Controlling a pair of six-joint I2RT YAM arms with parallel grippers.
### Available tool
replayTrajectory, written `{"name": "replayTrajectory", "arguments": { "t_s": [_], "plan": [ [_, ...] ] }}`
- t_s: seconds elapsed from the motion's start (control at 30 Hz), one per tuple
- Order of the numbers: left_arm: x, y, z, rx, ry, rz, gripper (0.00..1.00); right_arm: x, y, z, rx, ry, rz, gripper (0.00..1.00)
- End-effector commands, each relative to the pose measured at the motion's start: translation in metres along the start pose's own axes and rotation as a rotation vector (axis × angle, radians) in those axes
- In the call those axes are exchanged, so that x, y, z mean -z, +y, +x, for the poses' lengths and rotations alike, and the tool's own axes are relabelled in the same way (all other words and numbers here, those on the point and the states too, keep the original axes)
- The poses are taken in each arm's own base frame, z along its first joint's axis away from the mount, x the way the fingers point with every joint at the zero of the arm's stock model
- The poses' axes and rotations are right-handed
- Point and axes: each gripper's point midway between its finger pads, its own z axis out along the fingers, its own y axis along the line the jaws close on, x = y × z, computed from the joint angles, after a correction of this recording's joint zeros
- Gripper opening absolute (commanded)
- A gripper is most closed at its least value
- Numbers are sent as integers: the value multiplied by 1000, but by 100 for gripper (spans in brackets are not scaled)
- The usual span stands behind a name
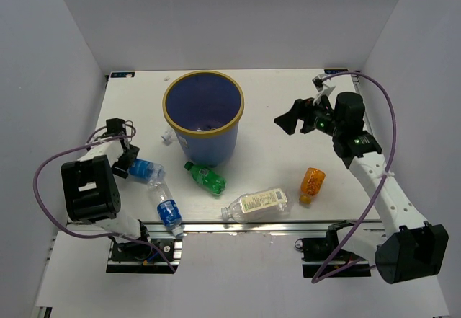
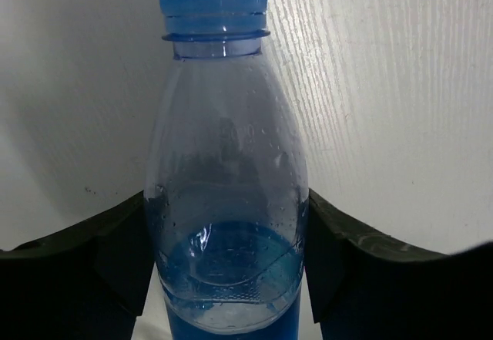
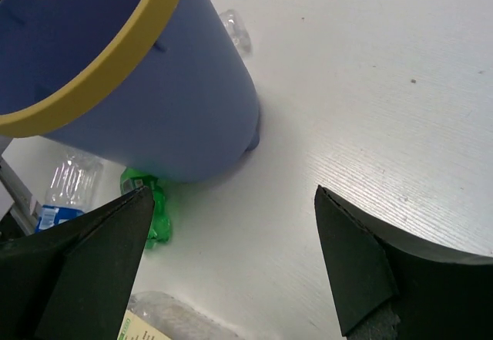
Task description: Put the plastic bottles in the bin
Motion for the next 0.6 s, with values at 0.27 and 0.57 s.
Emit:
{"name": "replayTrajectory", "arguments": {
  "t_s": [0.27,0.57],
  "plan": [
    [81,-39,-75,89,-196,177,49,18,-20,-20,3,-120,134,89],
    [316,-140,-128,65,-332,1014,33,19,-54,-1,-142,-86,256,89]
  ]
}}
